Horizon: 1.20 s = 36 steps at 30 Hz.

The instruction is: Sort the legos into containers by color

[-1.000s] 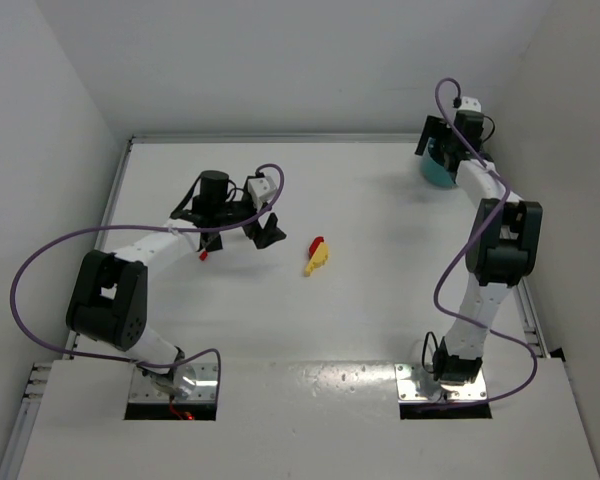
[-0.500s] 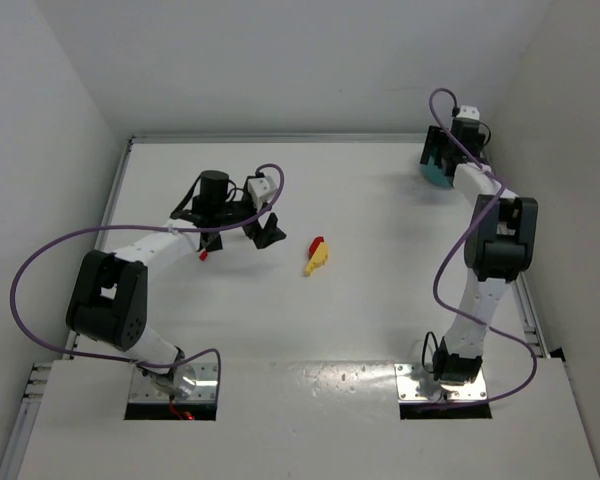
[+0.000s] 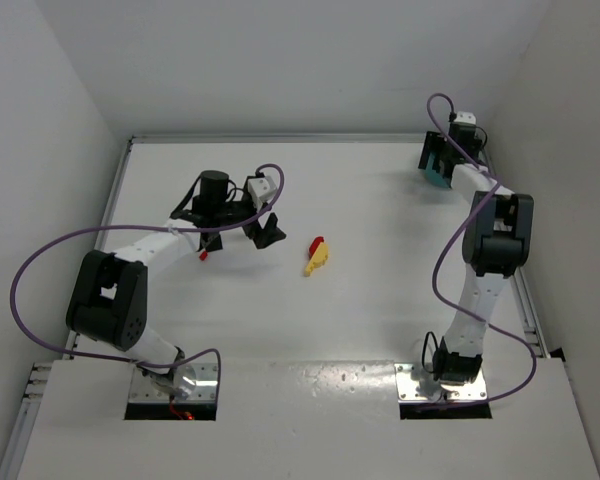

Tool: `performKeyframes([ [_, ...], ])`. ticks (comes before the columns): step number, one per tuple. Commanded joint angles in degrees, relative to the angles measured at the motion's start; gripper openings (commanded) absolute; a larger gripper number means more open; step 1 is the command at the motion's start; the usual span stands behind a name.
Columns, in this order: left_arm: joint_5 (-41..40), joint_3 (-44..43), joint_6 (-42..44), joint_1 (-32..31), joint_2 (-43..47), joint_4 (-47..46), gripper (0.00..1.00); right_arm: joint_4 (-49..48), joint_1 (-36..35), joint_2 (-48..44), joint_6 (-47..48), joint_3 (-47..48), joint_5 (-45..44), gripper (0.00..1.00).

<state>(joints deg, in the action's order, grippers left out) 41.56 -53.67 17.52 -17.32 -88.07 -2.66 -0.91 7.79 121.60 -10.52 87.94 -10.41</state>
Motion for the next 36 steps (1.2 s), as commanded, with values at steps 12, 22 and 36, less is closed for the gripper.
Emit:
performKeyframes([
  [12, 0.98, 0.67, 0.76, -0.43, 1.94, -1.83, 1.00, -3.14, 0.91, -1.98, 1.47, 2.23, -3.30, 1.00],
  [22, 0.98, 0.67, 0.76, -0.43, 1.94, -1.83, 1.00, -3.14, 0.91, -1.98, 1.47, 3.28, -5.05, 1.00],
  [36, -0.60, 0.67, -0.38, -0.43, 1.94, -1.83, 1.00, -2.88, 1.44, -6.38, -2.48, 1.97, 1.09, 1.00],
])
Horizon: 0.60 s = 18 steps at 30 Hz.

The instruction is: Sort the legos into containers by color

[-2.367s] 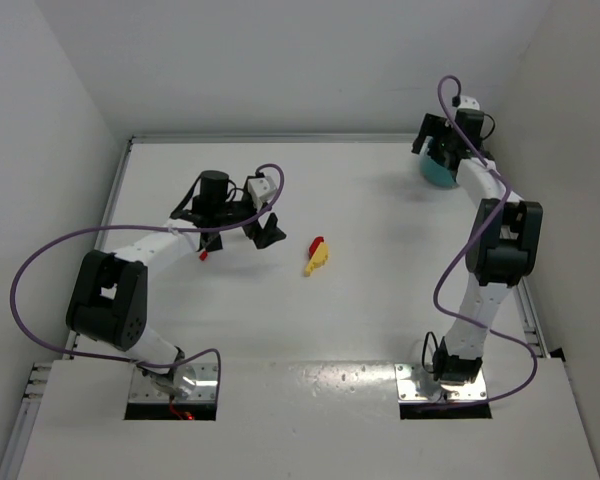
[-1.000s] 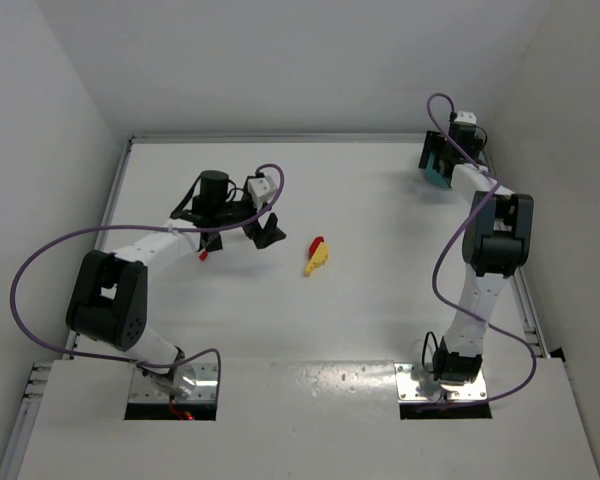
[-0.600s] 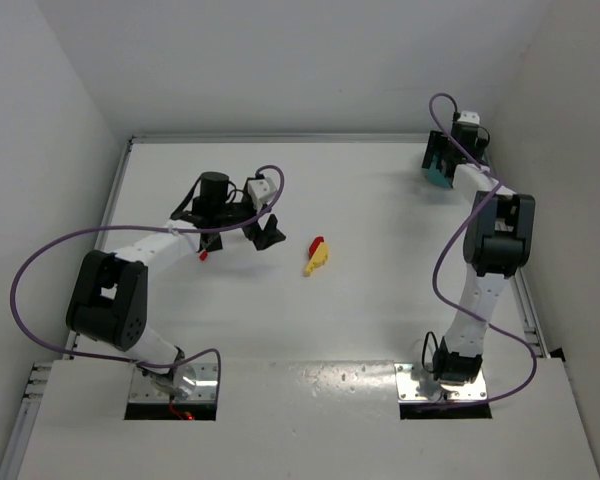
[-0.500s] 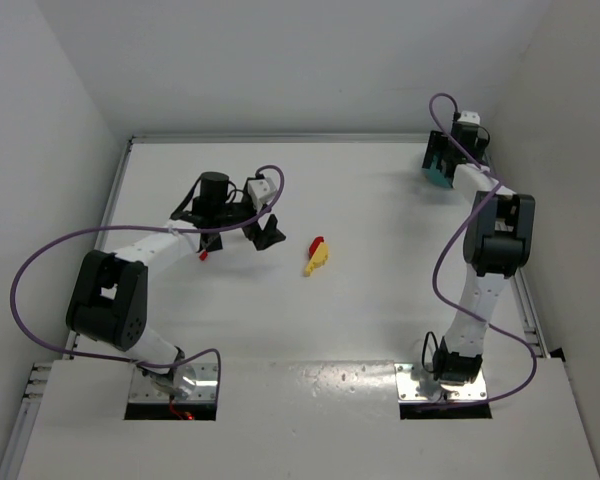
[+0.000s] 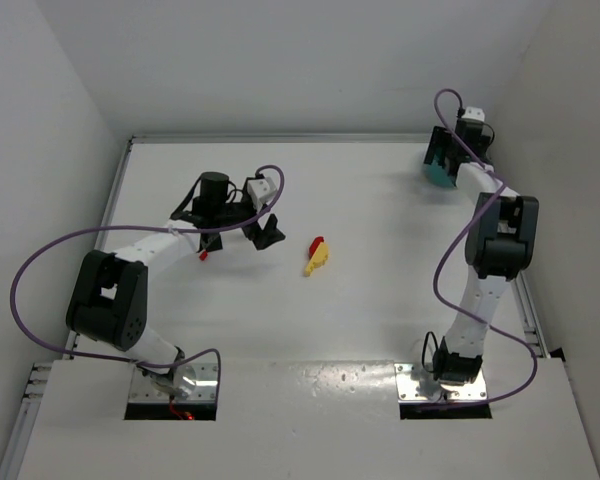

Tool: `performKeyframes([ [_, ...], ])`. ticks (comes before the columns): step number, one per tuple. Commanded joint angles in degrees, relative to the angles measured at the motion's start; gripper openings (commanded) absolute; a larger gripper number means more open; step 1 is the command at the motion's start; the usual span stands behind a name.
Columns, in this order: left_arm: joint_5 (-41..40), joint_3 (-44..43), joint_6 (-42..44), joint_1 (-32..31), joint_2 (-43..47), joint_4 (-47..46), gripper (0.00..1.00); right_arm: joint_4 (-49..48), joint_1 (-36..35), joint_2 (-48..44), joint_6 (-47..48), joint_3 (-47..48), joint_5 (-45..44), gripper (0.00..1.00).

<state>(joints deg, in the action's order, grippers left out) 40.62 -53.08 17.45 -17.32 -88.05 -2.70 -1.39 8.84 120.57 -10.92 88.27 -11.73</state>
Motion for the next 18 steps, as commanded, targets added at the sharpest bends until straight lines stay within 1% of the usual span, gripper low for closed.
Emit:
performKeyframes([
  [1, -0.45, 0.08, -0.84, -0.43, 1.92, -1.78, 1.00, -2.39, 0.39, -6.39, -2.09, 1.64, 2.93, 1.00],
  [5, -1.07, -1.76, -0.23, 0.18, 2.53, 2.16, 1.00, -1.34, -0.75, -10.70, -3.23, 0.15, 5.57, 1.00],
  [10, 0.33, -2.38, 6.97, 0.18, 3.76, 10.59, 1.00, 2.26, -0.76, -16.23, -3.85, -1.78, 8.29, 1.00],
  [11, 0.34, -2.38, 8.63, 0.18, 4.37, 14.61, 1.00, 3.05, -0.76, -17.03, -3.85, -2.74, 10.65, 1.00],
  [13, 0.34, -1.16, 13.64, -1.04, 5.16, 18.67, 1.00, 6.21, -0.76, -18.61, -3.32, -5.11, 12.77, 1.00],
  [14, -1.06, -0.63, 15.23, -1.57, 6.30, 21.83, 1.00, 6.22, -0.76, -21.14, -3.32, -6.78, 17.39, 1.00],
  [16, -1.69, 1.92, 18.30, -3.41, 7.71, 23.44, 1.00, 6.75, -1.28, -24.05, -2.71, -11.96, 21.20, 1.00],
  [18, -4.14, 4.37, 18.32, -4.91, 8.86, 23.44, 1.00, 6.75, -1.89, -27.56, -2.71, -16.61, 22.10, 1.00],
])
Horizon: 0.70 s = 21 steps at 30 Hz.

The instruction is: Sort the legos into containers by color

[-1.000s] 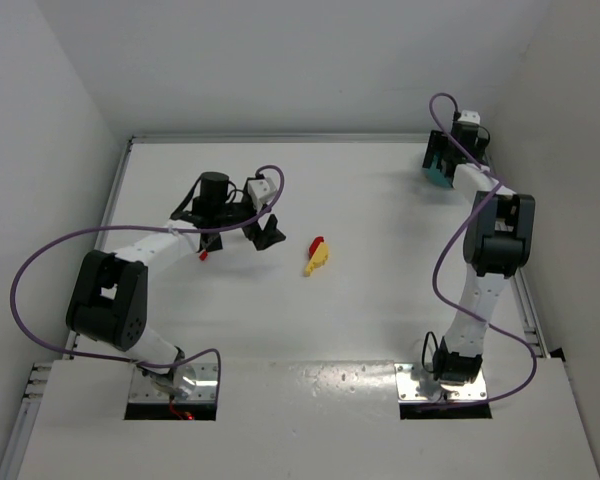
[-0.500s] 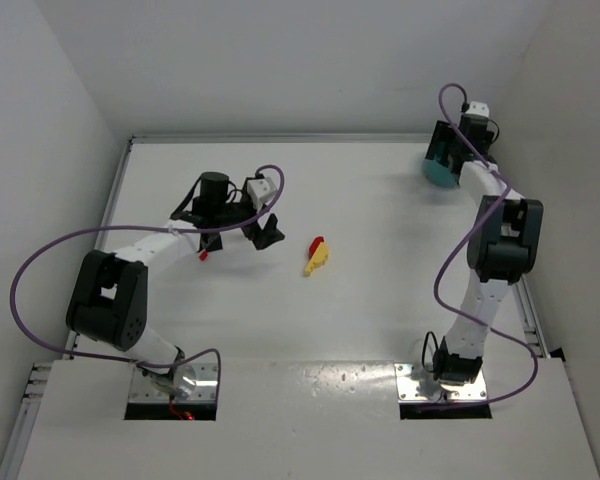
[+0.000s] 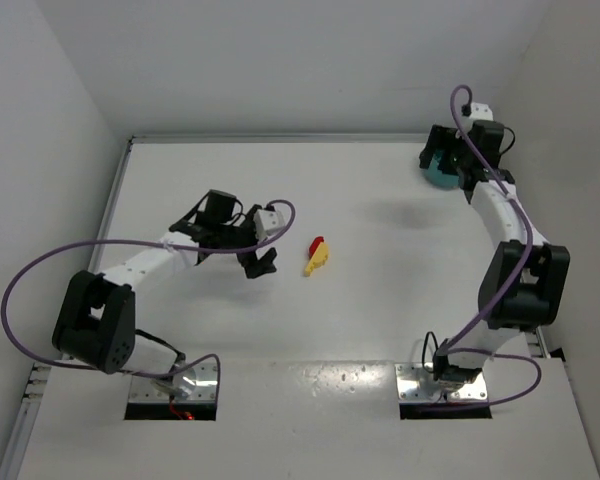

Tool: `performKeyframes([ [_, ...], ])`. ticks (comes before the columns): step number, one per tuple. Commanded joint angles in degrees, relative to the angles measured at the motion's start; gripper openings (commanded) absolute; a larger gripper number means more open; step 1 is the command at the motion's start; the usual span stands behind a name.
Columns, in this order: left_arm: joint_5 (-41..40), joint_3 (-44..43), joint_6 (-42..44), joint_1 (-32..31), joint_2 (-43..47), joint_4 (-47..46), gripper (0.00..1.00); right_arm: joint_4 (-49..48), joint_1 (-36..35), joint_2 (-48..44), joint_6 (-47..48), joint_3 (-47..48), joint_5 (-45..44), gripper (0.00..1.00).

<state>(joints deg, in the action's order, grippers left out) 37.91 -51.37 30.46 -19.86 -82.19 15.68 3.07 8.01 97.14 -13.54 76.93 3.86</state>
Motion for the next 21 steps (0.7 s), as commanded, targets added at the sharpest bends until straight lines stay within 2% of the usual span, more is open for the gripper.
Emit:
performKeyframes([
  [1, -2.83, 3.29, 2.96, -4.64, 3.00, 4.19, 0.98, 2.29, -1.07, -5.20, -0.08, -6.60, 6.51, 1.00],
  [6, -10.66, 5.93, -9.43, -9.49, 3.62, -6.27, 0.90, 1.06, -1.07, -11.09, -1.66, -14.60, 3.88, 1.00],
  [9, -14.77, 5.41, -14.54, -12.92, 0.73, -7.85, 0.75, 1.06, -1.07, -14.43, -2.28, -17.32, 3.88, 1.00],
  [10, -15.40, 4.80, -15.51, -14.41, -0.06, -8.56, 0.74, 1.06, -1.07, -15.13, -2.89, -17.94, 3.88, 1.00],
  [13, -18.48, 4.79, -19.64, -15.91, -2.70, -10.92, 0.71, 1.06, -1.07, -17.42, -4.03, -19.62, 3.88, 1.00],
  [19, -29.54, 1.20, -30.62, -20.04, -8.50, -13.66, 0.69, 1.06, -0.37, -18.04, -5.18, -21.82, 3.26, 1.00],
  [21, -29.56, -0.65, -33.78, -20.75, -11.23, -13.66, 0.69, 1.06, -0.36, -18.04, -5.18, -21.82, 3.26, 1.00],
])
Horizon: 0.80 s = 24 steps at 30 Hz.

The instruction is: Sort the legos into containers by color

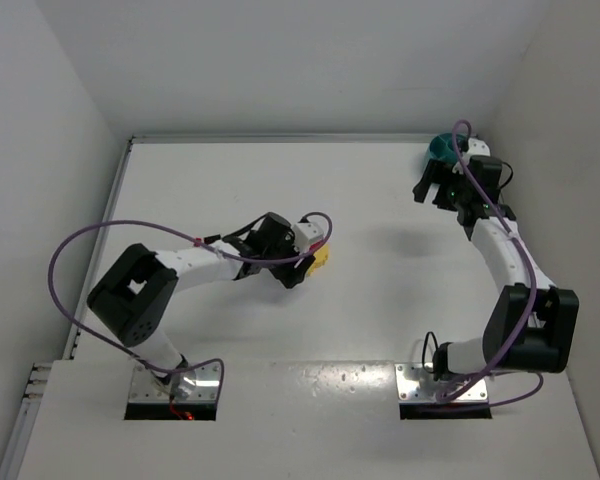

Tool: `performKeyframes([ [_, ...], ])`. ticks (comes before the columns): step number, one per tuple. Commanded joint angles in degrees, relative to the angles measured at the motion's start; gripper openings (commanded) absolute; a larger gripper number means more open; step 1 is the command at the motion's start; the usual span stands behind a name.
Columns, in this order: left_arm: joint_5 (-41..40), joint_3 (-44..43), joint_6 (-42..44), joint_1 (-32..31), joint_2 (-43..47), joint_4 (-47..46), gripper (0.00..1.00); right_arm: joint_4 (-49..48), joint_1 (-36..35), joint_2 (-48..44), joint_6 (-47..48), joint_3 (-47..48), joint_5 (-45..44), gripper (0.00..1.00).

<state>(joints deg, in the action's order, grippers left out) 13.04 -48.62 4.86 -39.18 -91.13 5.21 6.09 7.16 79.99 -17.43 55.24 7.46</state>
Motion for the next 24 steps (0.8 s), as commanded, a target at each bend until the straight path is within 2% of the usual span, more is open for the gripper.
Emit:
performKeyframes([
  [1, -6.52, -3.93, -9.25, -2.04, -2.99, -3.19, 0.69, -1.96, 0.49, -0.88, -1.29, 0.39, -0.35, 1.00],
  [5, -9.34, -6.57, -13.12, -3.36, -6.77, -2.06, 0.66, -1.96, 0.49, -0.88, -1.29, 0.39, 0.18, 1.00],
  [15, -11.90, -8.95, -14.88, -5.82, -10.64, -3.36, 0.66, -2.48, 1.02, 0.17, -1.29, 0.39, 0.18, 1.00],
  [21, -13.13, -10.09, -14.27, -5.82, -12.48, -4.51, 0.52, -2.48, 1.02, 0.17, -1.29, -0.14, 0.18, 1.00],
  [24, -13.13, -11.14, -14.27, -5.82, -13.89, -4.51, 0.35, -2.48, 1.02, 0.70, -1.90, -0.66, 0.18, 1.00],
])
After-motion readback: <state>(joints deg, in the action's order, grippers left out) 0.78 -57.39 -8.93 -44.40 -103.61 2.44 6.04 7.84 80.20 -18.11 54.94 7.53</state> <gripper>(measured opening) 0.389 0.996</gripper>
